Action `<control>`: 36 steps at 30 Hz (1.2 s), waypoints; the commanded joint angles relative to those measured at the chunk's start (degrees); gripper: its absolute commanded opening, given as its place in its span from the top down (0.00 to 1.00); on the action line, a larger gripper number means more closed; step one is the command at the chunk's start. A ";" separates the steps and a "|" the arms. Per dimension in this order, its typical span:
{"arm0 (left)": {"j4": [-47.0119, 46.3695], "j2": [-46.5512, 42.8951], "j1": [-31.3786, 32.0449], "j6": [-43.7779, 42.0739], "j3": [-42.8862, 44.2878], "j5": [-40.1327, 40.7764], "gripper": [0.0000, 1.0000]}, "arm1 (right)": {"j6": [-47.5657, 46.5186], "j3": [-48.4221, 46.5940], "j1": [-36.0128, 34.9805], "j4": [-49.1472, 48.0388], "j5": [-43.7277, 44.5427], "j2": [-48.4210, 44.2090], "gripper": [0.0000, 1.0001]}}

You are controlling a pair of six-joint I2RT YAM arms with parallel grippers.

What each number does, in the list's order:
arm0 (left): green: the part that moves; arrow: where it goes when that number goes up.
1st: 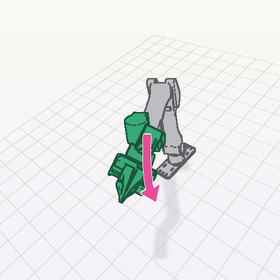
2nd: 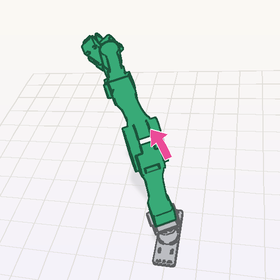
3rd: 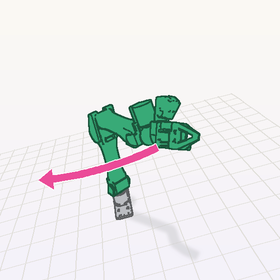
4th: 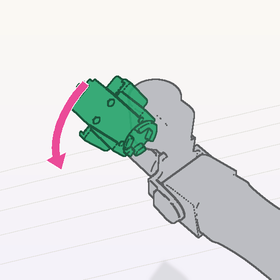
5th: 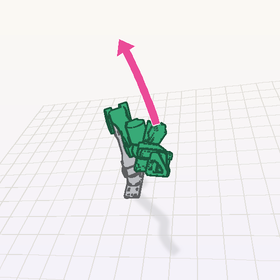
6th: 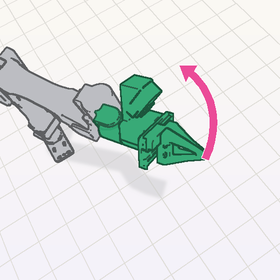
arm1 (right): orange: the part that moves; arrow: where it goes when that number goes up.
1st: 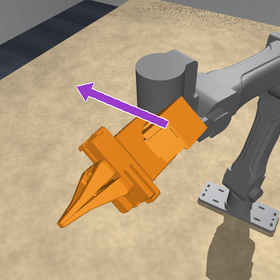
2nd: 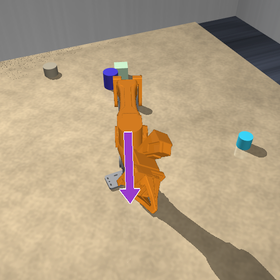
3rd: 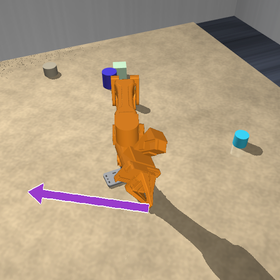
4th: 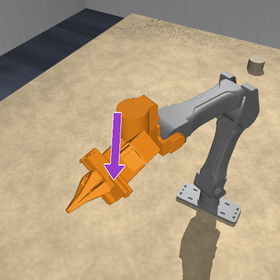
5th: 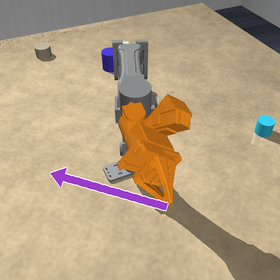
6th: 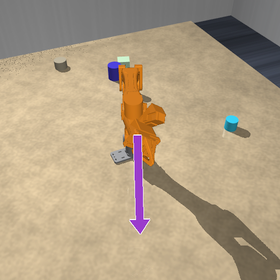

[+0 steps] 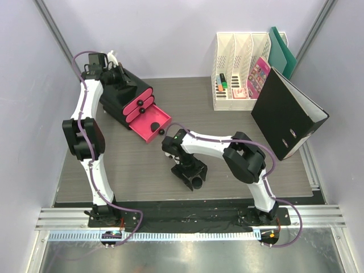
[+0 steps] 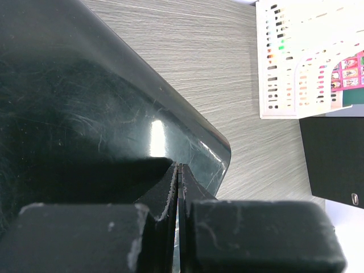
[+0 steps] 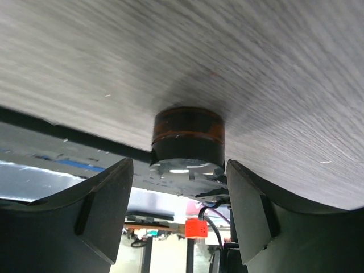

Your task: Organize the makeup

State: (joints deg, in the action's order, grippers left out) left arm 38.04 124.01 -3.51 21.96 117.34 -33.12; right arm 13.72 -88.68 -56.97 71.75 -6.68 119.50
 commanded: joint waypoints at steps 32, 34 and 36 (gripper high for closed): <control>23.31 8.36 1.84 -5.87 -9.94 12.03 1.00 | -7.74 -51.04 3.88 -1.60 21.09 19.01 0.99; 23.30 8.36 2.01 -5.87 -10.20 11.86 1.00 | -7.04 -52.29 5.20 -2.75 20.22 19.54 0.99; 23.04 8.01 2.19 -5.78 -10.38 11.77 1.00 | -5.90 -51.59 6.16 -5.46 19.51 18.84 0.99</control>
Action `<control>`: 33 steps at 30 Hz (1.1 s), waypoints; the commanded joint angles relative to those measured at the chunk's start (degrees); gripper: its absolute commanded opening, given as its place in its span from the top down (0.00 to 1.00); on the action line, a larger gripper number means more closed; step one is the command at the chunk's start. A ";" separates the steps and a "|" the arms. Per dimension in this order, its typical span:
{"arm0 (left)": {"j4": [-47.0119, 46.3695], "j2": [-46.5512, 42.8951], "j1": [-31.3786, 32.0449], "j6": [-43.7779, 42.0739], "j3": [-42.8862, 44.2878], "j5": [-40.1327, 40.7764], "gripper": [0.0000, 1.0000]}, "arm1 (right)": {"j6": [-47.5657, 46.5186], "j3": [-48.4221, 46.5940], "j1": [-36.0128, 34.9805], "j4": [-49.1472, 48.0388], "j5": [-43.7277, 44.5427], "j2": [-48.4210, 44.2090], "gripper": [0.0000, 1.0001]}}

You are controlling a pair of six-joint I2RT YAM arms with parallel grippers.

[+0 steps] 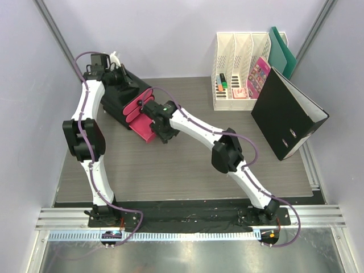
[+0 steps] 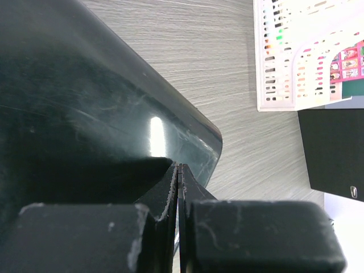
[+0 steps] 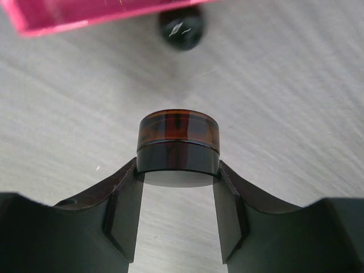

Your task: Organize the makeup

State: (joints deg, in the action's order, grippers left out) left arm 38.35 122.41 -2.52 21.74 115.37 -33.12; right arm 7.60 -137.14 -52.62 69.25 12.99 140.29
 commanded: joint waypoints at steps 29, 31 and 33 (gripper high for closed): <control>22.82 10.92 1.65 -5.48 -7.71 11.24 1.00 | 15.43 -4.01 10.17 -25.92 -26.10 -0.55 0.98; 22.74 10.92 1.64 -5.39 -7.71 11.24 1.00 | 16.84 -3.84 10.43 -26.36 -25.21 -0.54 0.98; 22.65 10.92 1.56 -5.39 -7.71 11.15 1.00 | 17.54 -3.84 10.61 -26.89 -23.81 -0.19 0.97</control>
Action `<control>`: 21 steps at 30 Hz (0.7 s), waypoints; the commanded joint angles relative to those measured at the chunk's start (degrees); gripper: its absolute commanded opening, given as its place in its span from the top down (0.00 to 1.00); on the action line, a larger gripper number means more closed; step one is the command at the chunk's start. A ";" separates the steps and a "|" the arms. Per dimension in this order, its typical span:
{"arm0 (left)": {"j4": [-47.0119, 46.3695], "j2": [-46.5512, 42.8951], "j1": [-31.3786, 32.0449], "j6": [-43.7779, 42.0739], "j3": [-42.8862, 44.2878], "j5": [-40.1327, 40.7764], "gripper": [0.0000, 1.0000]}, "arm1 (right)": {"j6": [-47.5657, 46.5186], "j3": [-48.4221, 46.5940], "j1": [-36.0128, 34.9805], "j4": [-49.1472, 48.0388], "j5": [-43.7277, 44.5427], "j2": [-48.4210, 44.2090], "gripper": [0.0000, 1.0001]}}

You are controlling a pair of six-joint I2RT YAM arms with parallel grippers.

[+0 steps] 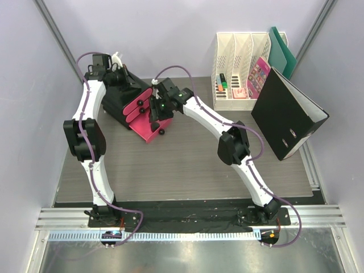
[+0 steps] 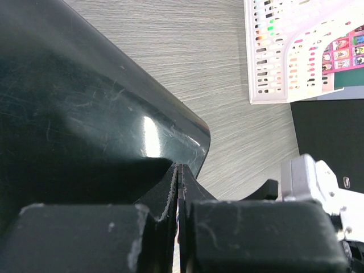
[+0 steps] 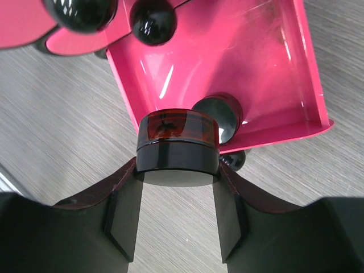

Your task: Organize the makeup

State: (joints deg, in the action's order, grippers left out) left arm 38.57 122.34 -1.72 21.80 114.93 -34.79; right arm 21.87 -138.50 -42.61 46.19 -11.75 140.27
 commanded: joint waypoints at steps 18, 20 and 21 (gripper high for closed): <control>23.92 12.92 0.84 -5.45 -4.20 12.99 1.00 | 9.86 -0.72 4.29 -2.69 -0.99 3.52 0.67; 24.01 13.44 0.75 -5.45 -3.49 13.08 1.00 | 9.60 -1.07 4.29 -2.17 -1.61 3.96 0.58; 24.36 13.62 0.84 -5.54 -3.32 13.16 1.00 | 9.25 -1.25 4.29 -1.99 -1.87 4.05 0.55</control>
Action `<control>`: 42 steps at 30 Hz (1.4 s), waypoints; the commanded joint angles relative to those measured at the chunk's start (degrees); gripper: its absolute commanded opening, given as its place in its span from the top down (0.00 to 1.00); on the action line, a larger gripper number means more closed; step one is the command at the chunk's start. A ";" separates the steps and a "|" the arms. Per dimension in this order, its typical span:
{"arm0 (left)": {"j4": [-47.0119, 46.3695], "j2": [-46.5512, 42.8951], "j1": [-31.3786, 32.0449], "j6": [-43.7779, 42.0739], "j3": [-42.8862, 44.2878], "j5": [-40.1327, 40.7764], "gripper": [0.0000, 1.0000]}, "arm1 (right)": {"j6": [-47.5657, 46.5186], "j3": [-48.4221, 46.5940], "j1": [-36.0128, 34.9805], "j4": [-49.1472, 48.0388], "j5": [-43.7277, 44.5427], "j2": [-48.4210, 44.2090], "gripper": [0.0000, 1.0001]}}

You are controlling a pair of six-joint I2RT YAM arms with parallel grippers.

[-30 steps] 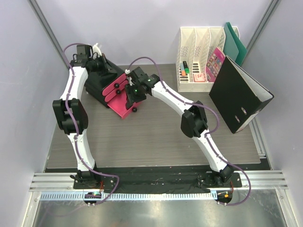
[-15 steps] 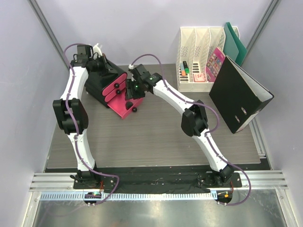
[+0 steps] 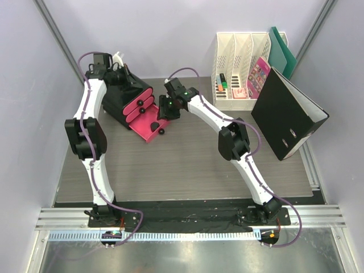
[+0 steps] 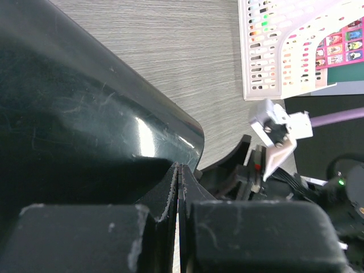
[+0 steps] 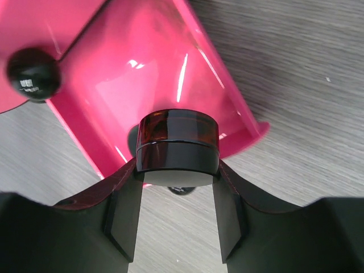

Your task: Organize the makeup

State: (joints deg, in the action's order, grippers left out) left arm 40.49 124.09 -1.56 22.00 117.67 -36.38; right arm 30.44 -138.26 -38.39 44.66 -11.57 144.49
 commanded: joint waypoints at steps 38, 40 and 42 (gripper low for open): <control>23.41 13.90 0.60 -5.65 -2.71 14.50 1.00 | 13.41 26.44 5.26 -16.27 -16.09 -15.37 0.99; 23.32 13.90 0.60 -5.65 -2.71 14.50 1.00 | 16.13 28.30 5.17 -18.29 -17.51 -15.29 0.99; 23.32 13.98 0.60 -5.48 -2.62 14.58 1.00 | 17.72 30.06 5.34 -19.78 -18.92 -14.85 0.99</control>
State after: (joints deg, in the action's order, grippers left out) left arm 43.13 126.65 -1.56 22.06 121.67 -38.04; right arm 41.98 -111.09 -32.42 31.05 -24.84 132.55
